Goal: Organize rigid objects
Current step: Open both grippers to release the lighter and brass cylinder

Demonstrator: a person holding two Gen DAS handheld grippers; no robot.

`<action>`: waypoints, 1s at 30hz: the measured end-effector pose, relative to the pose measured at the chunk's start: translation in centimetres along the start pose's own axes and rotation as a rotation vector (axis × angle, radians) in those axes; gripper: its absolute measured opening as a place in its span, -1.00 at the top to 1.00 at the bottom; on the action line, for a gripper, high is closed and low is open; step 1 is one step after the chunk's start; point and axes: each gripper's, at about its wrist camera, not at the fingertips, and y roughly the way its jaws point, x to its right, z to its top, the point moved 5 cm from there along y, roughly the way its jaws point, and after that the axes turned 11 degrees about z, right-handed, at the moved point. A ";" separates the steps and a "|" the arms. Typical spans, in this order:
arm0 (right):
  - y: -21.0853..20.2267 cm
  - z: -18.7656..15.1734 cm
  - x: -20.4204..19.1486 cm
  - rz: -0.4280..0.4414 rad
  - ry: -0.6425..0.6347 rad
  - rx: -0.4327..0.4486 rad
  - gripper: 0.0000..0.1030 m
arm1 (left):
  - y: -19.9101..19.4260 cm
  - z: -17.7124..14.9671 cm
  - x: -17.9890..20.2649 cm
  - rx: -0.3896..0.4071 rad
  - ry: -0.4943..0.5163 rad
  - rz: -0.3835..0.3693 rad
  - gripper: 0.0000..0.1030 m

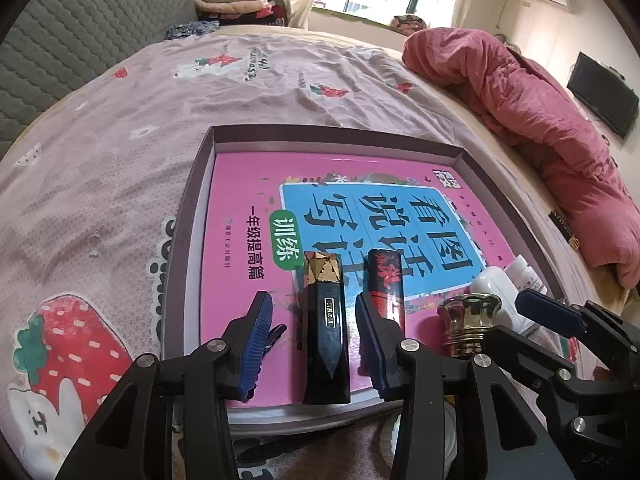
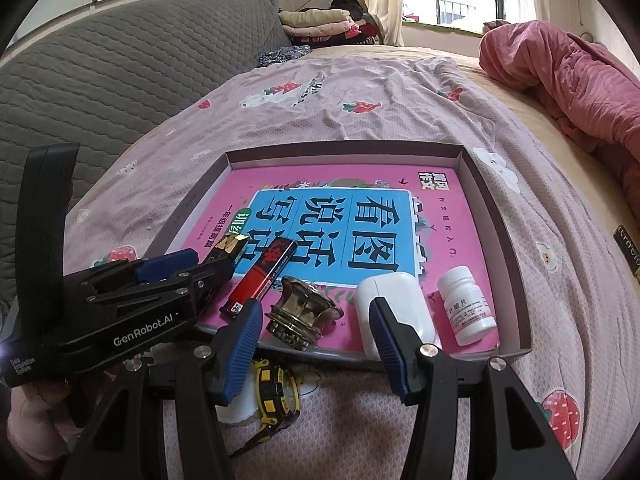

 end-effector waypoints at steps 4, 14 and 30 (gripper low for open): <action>-0.3 0.0 0.1 0.000 0.003 0.006 -0.07 | -0.1 0.1 -0.2 -0.002 -0.014 -0.009 0.13; -0.4 0.0 0.1 -0.001 0.000 0.013 -0.07 | -1.0 0.5 -0.1 0.032 -0.002 -0.011 -0.04; -1.8 0.1 0.5 -0.022 0.008 0.041 -0.07 | -3.0 0.9 -0.6 0.091 -0.020 -0.026 -0.19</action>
